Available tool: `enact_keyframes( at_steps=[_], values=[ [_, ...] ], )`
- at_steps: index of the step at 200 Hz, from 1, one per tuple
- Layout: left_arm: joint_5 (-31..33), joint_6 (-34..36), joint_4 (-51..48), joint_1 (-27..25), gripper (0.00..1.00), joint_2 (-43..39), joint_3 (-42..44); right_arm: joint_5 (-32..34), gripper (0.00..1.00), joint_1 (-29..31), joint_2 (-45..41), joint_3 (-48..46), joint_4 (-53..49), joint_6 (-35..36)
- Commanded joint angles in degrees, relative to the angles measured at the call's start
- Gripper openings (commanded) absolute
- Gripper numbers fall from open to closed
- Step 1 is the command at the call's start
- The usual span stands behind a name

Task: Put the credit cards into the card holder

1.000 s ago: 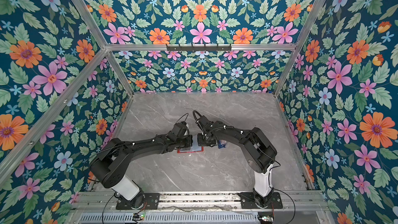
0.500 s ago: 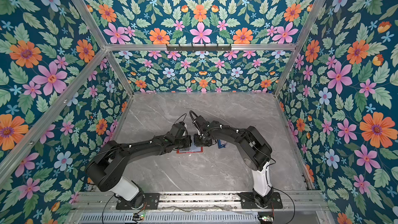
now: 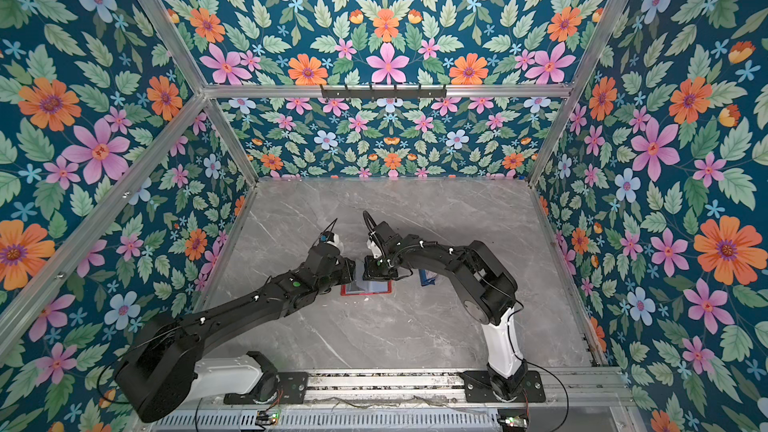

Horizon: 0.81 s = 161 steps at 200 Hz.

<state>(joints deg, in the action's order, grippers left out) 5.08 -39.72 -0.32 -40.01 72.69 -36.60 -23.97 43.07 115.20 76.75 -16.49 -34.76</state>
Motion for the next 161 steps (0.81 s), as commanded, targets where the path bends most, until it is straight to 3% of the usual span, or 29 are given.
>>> enact_keyframes(
  at_steps=[1, 42, 75, 115, 161],
  values=[
    [0.9, 2.1, -0.7, 0.1, 0.30, -0.7, 0.6, -1.9, 0.21, 0.0, 0.7, 0.4, 1.7, -1.3],
    [-4.1, 3.0, 0.3, 0.0, 0.23, 3.2, 0.8, -2.5, 0.07, 0.1, 2.5, 0.8, 2.3, -1.9],
    [-4.9, 1.7, 0.3, 0.0, 0.18, 7.2, 1.1, -2.8, 0.03, 0.0, 3.3, 0.9, 2.5, -2.3],
    [-3.7, -0.2, -0.8, 0.0, 0.17, 11.3, 1.3, -1.7, 0.04, 0.0, 2.2, 0.6, 1.7, -2.0],
    [-2.6, 0.1, -3.9, 0.1, 0.19, 11.7, -0.4, 3.2, 0.14, 0.1, -3.4, -0.7, -1.2, -0.8]
  ],
)
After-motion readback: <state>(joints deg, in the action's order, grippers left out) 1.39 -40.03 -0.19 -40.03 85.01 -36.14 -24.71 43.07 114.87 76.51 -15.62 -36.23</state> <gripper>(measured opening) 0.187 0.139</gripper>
